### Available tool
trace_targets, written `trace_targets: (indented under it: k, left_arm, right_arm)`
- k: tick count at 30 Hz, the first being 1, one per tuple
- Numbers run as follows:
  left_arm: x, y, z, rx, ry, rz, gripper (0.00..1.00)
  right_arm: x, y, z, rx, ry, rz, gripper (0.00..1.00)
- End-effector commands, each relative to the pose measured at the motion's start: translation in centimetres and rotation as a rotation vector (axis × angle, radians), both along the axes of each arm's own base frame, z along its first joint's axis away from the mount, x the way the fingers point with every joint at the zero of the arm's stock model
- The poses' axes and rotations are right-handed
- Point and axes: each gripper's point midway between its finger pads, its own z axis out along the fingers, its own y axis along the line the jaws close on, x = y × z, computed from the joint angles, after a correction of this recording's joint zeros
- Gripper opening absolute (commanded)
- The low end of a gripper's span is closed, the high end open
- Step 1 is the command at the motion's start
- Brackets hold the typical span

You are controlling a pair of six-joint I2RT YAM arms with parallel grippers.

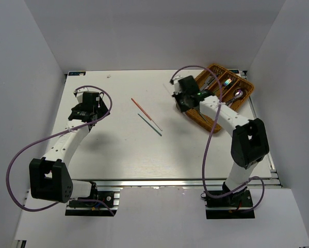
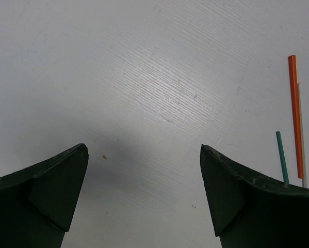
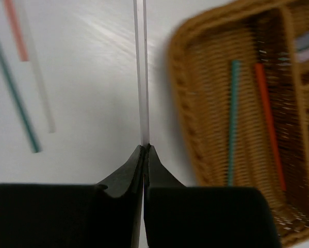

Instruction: Sort the eating utensils into containers

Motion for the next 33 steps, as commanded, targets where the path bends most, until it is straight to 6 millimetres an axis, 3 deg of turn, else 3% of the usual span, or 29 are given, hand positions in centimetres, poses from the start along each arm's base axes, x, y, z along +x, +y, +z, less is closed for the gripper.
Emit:
trace_targets:
  k: [1, 5, 8, 13, 16, 17, 18, 20, 26, 27, 29, 30, 33]
  left_arm:
    - [0.1, -0.5, 0.3, -0.006, -0.019, -0.018, 0.98]
    - [0.2, -0.8, 0.1, -0.012, -0.014, -0.03, 0.98]
    - [0.2, -0.9, -0.1, -0.008, -0.005, -0.033, 0.98]
    - [0.2, -1.2, -0.4, -0.007, 0.001, -0.041, 0.98]
    - [0.2, -1.5, -0.8, -0.006, 0.012, -0.049, 0.98]
    - [0.2, -1.5, -0.7, -0.005, 0.011, -0.05, 0.98]
    - [0.2, -1.5, -0.7, -0.004, 0.011, -0.051, 0.98]
    - [0.1, -1.5, -0.6, -0.001, 0.009, -0.049, 0.98]
    - [0.1, -1.2, -0.4, 0.009, 0.001, -0.04, 0.98]
    - [0.1, -1.2, -0.3, 0.009, 0.001, -0.04, 0.98]
    - [0.1, -1.2, -0.3, 0.011, 0.001, -0.038, 0.98]
    - [0.1, -1.2, -0.3, 0.011, 0.001, -0.038, 0.98]
    - [0.0, -0.9, -0.3, 0.023, 0.004, -0.029, 0.98]
  right_arm:
    - [2.7, -7.4, 0.6, -0.094, -0.038, -0.065, 0.0]
    - [4.0, -9.6, 1.6, -0.099, -0.107, 0.035, 0.0]
    - [3.6, -10.7, 0.4, -0.164, -0.075, 0.14, 0.0]
    - [4.3, -15.4, -0.8, -0.206, -0.037, 0.051, 0.0]
    - [4.5, -16.1, -0.6, -0.205, -0.03, 0.012, 0.01]
    - [4.6, -16.0, -0.4, -0.194, -0.032, -0.004, 0.25]
    - [4.6, -16.0, -0.3, -0.189, -0.034, -0.008, 0.36]
    - [4.7, -15.8, -0.2, -0.175, -0.03, -0.011, 0.57]
    - [5.0, -15.0, 1.1, -0.131, -0.038, -0.015, 0.61]
    - [4.9, -13.9, 1.7, -0.068, -0.037, -0.006, 0.62]
    - [4.7, -11.9, 3.1, -0.011, -0.071, 0.016, 0.89]
    - [5.1, -10.7, 3.9, 0.019, -0.106, 0.019, 0.89]
    - [3.8, -4.1, 5.1, 0.132, -0.135, 0.08, 0.89]
